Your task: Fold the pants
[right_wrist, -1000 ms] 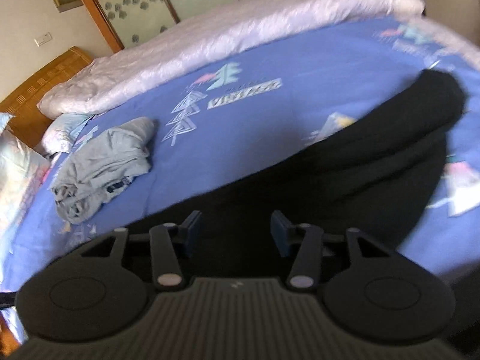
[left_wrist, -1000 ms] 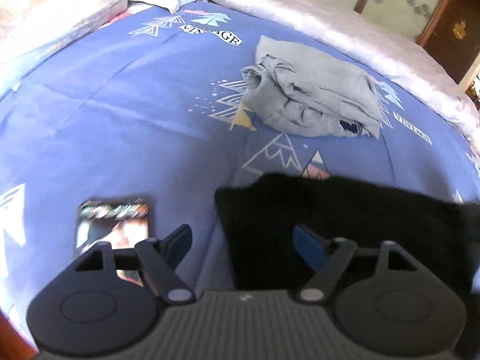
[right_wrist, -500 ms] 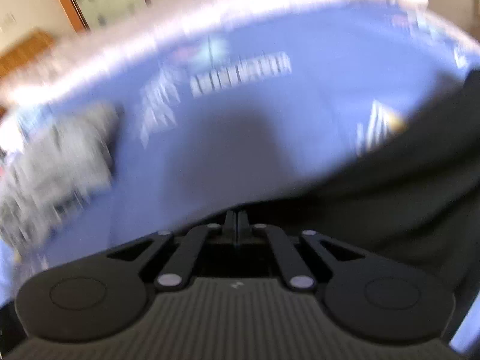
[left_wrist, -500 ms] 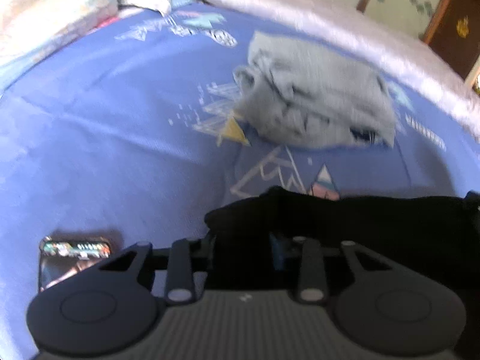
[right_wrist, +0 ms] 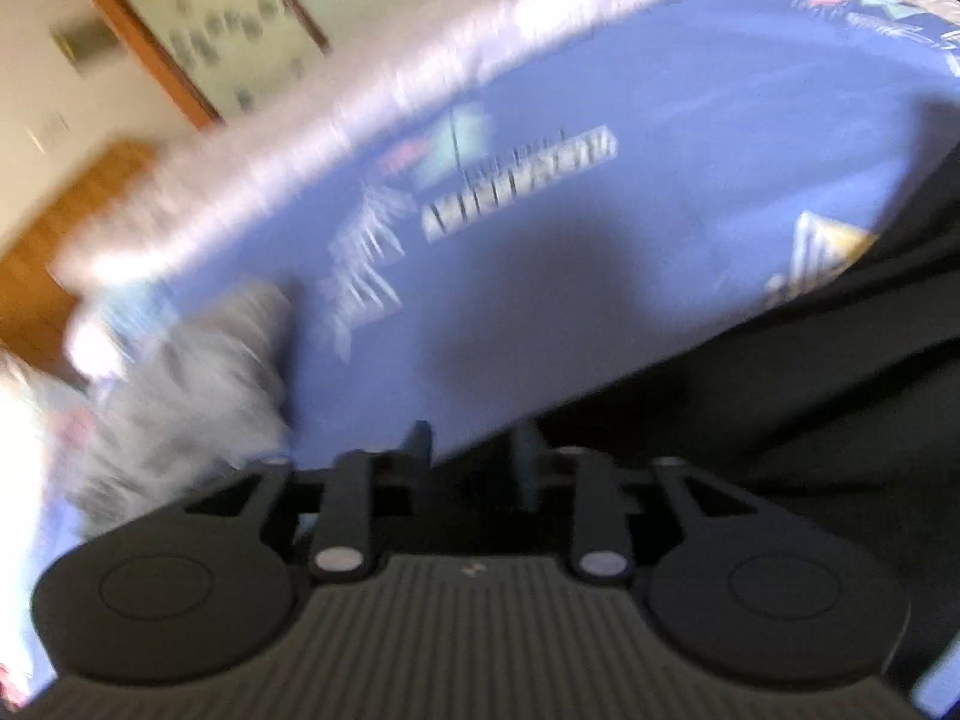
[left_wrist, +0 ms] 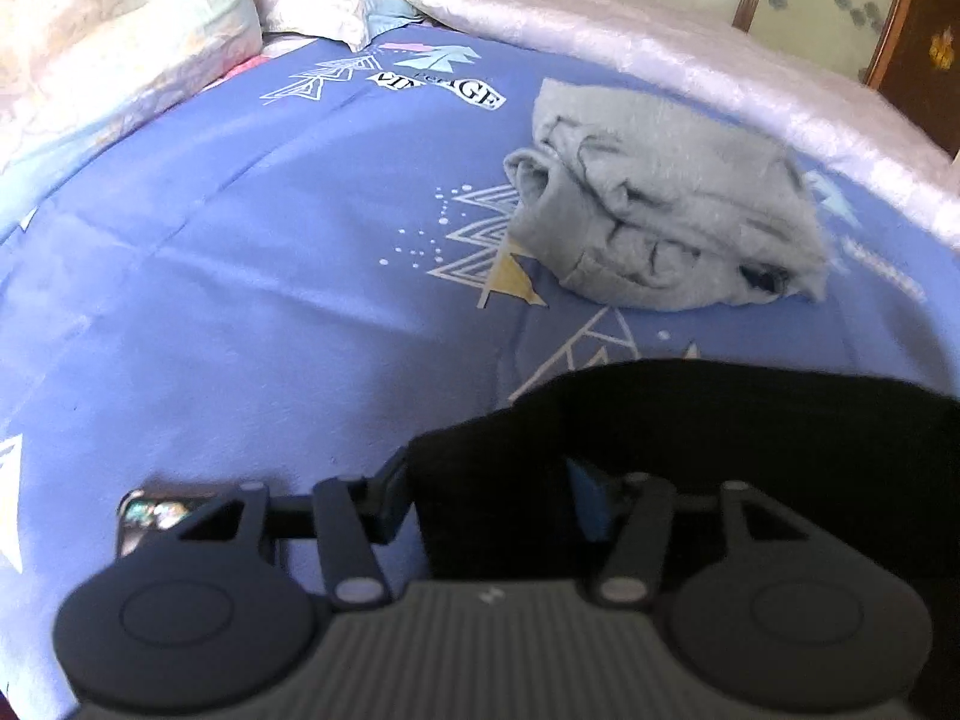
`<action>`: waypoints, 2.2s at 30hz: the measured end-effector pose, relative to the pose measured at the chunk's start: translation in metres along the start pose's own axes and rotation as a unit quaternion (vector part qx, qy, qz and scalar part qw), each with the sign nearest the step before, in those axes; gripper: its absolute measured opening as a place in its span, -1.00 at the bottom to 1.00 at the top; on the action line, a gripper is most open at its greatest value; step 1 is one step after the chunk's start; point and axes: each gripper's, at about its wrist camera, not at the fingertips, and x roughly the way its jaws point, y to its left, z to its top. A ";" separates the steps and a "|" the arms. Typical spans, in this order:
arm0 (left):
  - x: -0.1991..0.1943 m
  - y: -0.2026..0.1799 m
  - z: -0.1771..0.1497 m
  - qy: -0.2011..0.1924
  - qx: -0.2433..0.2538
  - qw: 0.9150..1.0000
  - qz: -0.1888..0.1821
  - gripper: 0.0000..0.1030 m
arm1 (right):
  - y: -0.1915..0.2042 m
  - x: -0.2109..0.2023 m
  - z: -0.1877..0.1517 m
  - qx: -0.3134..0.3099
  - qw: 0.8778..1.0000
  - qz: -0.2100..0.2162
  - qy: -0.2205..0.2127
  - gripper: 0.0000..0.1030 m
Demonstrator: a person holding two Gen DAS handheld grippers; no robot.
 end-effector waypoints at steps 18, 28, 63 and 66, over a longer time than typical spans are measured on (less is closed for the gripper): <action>-0.121 0.057 -0.105 0.065 -0.063 0.988 -0.121 0.25 | -0.238 -0.334 -0.141 0.237 0.949 -0.137 -0.156 -0.29; -0.117 0.059 -0.169 0.131 -0.130 0.972 -0.145 0.63 | -0.247 -0.337 -0.165 0.269 0.948 -0.093 -0.143 -0.29; -0.138 0.104 -0.159 0.151 -0.176 0.956 -0.182 -0.23 | -0.207 -0.307 -0.143 0.209 0.974 -0.012 -0.086 -0.28; -0.150 0.099 -0.124 0.096 -0.144 0.971 -0.167 -0.08 | -0.206 -0.309 -0.116 0.192 0.975 -0.012 -0.111 -0.27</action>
